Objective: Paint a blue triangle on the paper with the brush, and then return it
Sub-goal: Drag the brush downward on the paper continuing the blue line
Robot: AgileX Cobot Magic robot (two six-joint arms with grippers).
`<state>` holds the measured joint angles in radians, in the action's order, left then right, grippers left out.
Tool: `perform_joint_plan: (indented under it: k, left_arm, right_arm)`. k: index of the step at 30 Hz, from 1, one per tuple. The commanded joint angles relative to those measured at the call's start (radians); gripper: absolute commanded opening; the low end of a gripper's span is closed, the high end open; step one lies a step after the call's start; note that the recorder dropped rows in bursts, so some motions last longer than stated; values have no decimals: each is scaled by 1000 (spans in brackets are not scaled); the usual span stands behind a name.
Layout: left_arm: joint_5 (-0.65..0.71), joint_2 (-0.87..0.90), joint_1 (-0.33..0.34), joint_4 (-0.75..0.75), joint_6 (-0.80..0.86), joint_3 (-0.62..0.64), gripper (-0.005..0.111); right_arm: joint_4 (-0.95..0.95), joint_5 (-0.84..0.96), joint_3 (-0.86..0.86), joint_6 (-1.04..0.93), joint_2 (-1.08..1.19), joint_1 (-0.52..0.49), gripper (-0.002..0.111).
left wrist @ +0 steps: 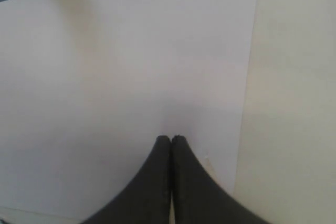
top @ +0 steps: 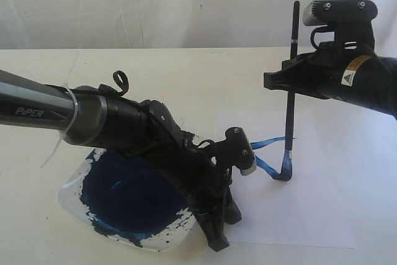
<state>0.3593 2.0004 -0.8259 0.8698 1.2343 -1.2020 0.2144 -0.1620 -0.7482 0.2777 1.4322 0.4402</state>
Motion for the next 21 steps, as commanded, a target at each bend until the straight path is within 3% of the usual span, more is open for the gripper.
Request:
perform_joint_plan:
  k: [1, 21]
  left_arm:
    - [27, 8, -5, 9, 0, 1, 0]
    - [29, 8, -5, 9, 0, 1, 0]
  right_arm:
    - [-1, 30, 1, -12, -24, -5, 0]
    - [5, 48, 1, -12, -107, -5, 0]
